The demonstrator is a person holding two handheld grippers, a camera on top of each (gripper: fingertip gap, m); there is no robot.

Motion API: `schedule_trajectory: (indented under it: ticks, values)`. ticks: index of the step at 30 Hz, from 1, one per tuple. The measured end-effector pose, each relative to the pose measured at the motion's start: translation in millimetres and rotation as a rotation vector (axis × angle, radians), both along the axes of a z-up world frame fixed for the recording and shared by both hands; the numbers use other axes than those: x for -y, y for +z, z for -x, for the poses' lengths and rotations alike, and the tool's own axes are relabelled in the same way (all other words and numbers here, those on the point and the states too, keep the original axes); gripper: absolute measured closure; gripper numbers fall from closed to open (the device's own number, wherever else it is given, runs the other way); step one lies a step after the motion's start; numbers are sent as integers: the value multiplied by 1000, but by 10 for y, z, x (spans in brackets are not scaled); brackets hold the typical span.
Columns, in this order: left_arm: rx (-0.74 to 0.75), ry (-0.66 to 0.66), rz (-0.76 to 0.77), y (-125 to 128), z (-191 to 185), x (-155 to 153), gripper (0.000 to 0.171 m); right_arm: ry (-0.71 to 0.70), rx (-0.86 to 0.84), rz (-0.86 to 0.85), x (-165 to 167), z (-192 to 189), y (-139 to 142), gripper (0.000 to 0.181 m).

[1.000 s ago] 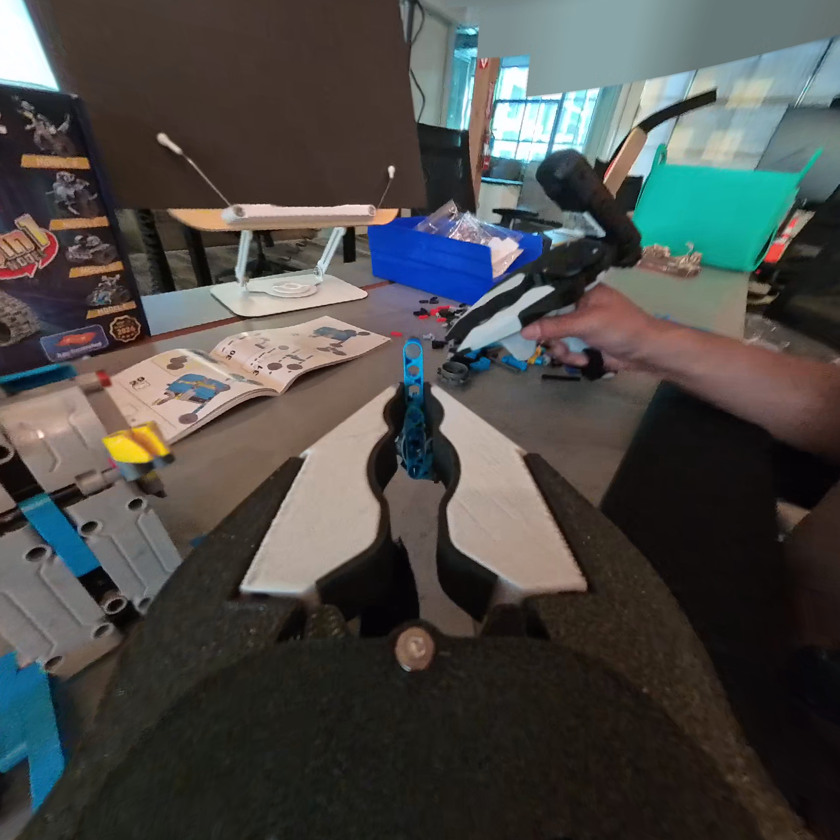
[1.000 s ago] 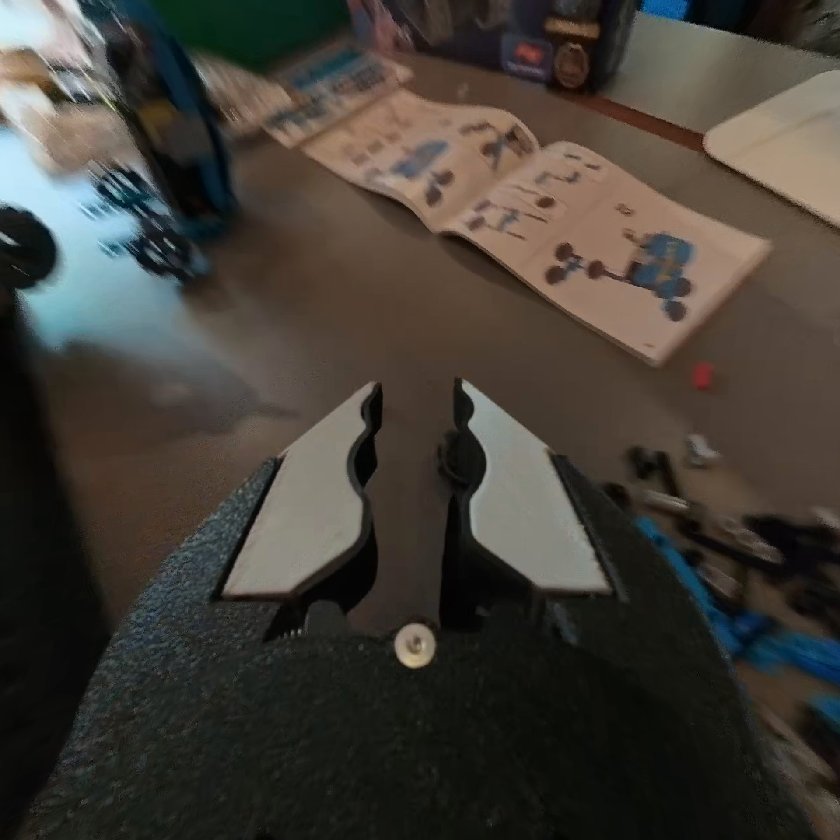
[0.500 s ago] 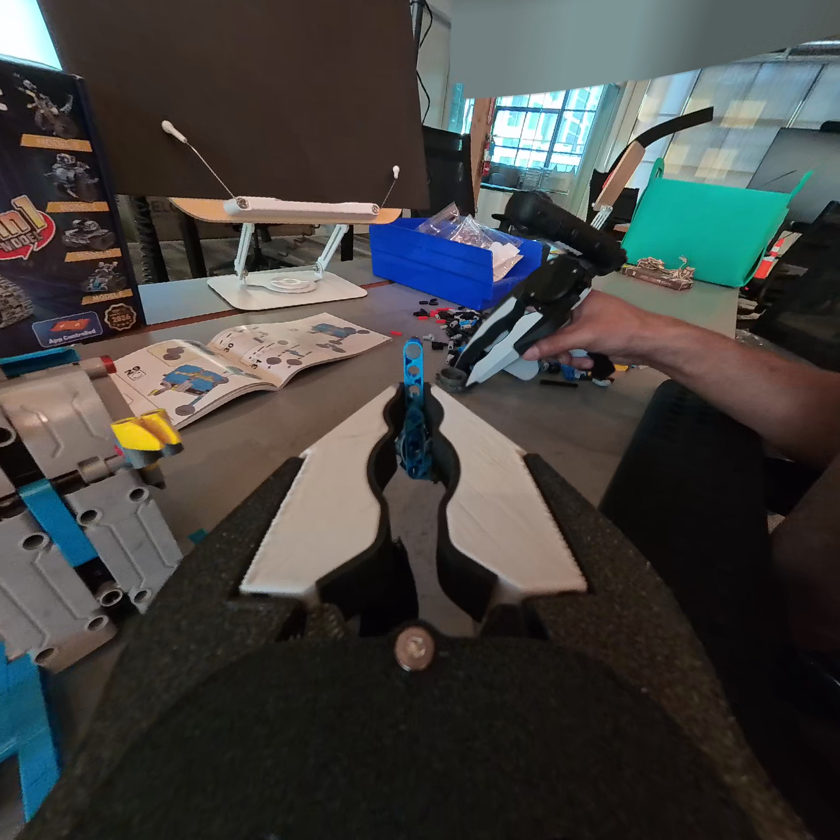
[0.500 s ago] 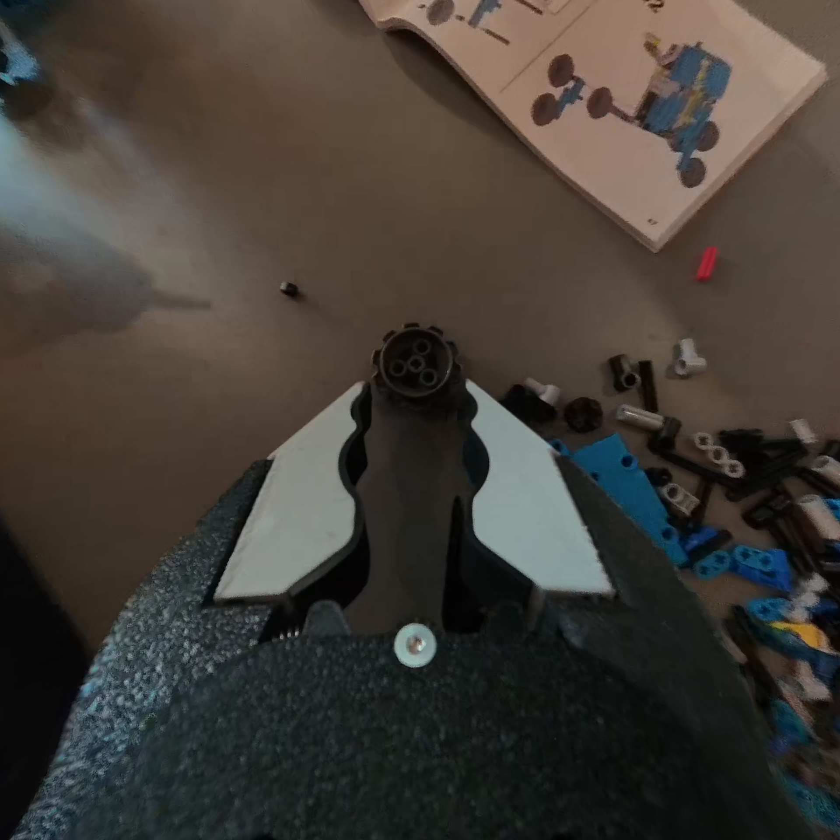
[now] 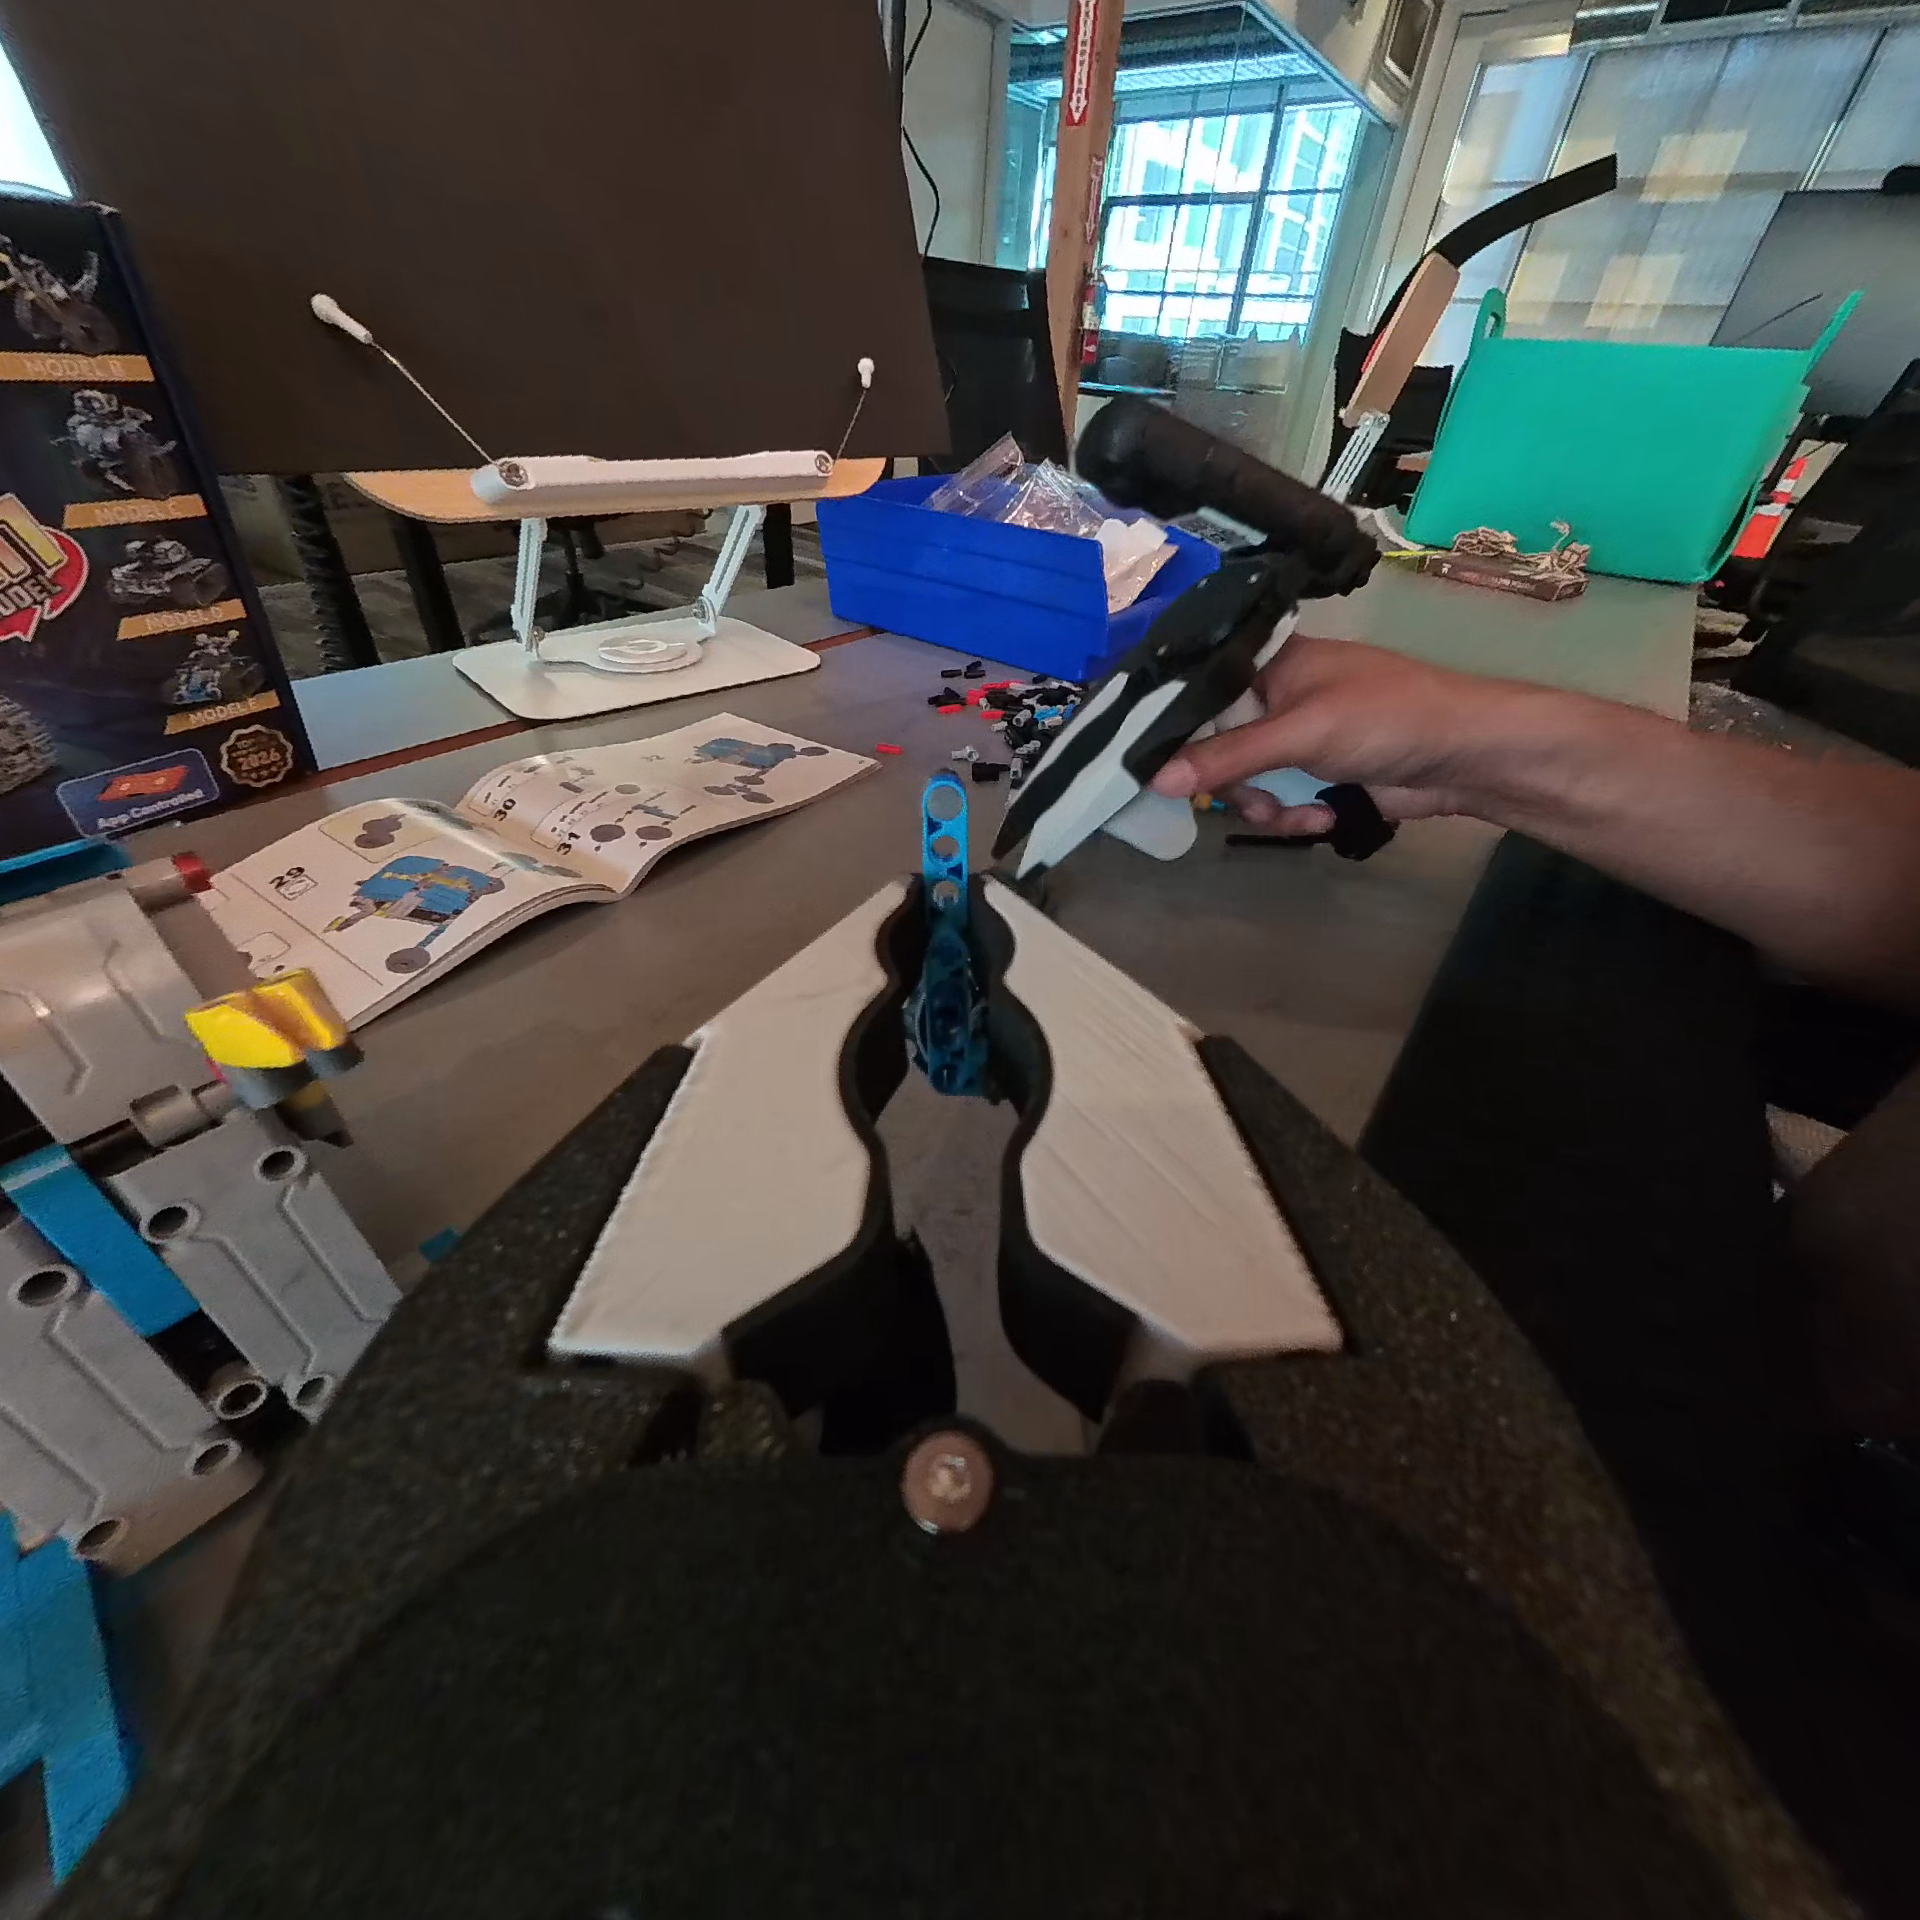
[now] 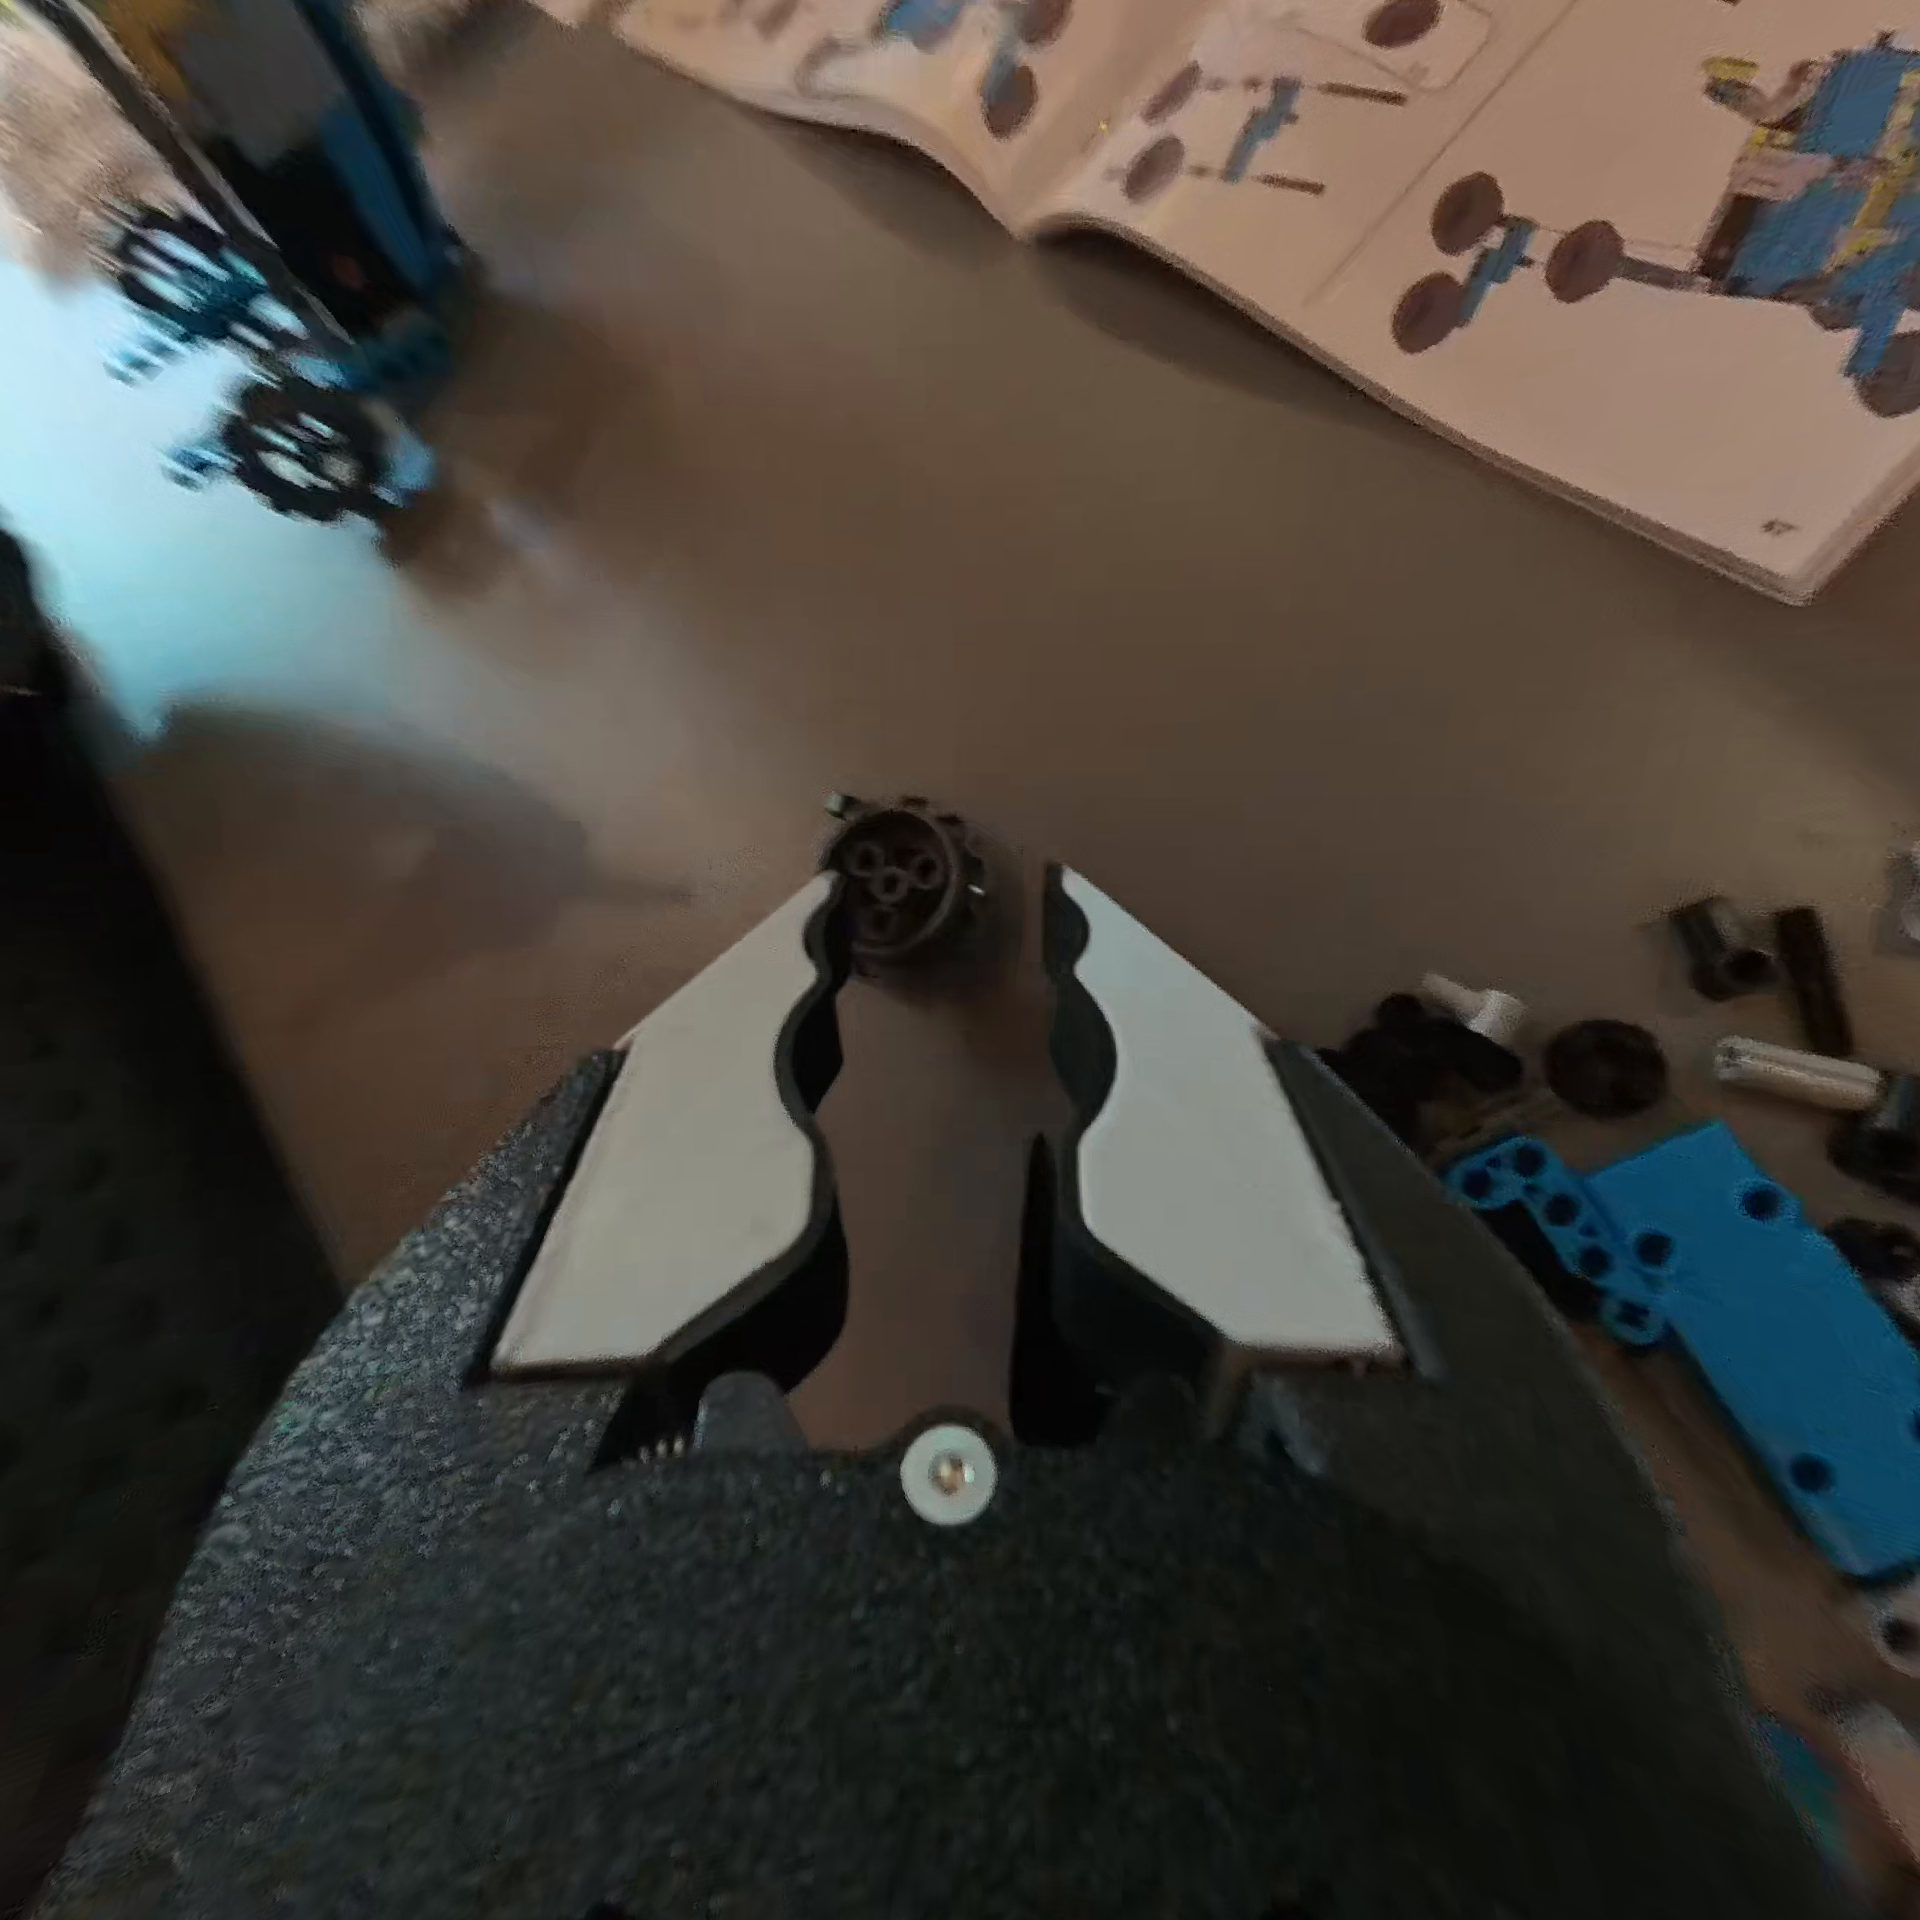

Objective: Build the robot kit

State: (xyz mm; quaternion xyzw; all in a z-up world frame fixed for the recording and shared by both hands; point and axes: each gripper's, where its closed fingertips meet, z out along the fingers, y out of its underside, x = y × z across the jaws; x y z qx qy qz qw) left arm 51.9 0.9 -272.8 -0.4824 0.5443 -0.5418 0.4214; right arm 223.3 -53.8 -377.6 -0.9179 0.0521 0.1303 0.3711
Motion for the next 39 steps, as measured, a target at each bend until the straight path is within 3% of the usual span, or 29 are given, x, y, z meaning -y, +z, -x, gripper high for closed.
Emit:
schedule_trajectory:
  ticks: [4, 5, 7, 10, 15, 18, 21, 25, 29, 32, 35, 37, 39]
  values:
    - [-6, -10, -29, -14, -3, 45, 165, 17, 42, 16, -42, 40, -63, 148]
    - [-8, -13, -38, -21, -5, 57, 165, 47, 31, 15, -39, 96, -50, 159]
    - [-10, -15, -54, -27, -5, 76, 165, 98, 106, 14, -18, 149, -21, 163]
    - [-8, -12, -73, -27, 0, 90, 165, 130, 486, -56, 24, 61, 207, 180]
    - [3, -11, -104, -18, 15, 120, 165, 348, 1243, -116, 190, 287, 442, 181]
    - [3, -8, -131, -23, 17, 143, 165, 537, 1501, -105, 319, 571, 302, 181]
    - [4, -7, -167, -29, 22, 175, 165, 624, 1620, -113, 412, 728, 198, 181]
    - [-7, -6, -213, -58, 12, 215, 165, 648, 1283, -54, 569, 1060, 20, 180]
    - [0, -10, -223, -53, 19, 234, 165, 574, 869, -14, 687, 1350, 4, 162]
    - [21, -56, -190, -14, 48, 275, 165, 460, 524, -49, 635, 1453, 297, 150]
    - [81, -139, -101, 102, 115, 341, 165, 362, 176, -244, 355, 1581, 885, 139]
    - [127, -219, -18, 197, 181, 400, 165, 379, -89, -402, 188, 1723, 1297, 139]
    - [146, -319, 68, 257, 251, 474, 165, 424, -228, -492, 66, 1767, 1460, 140]
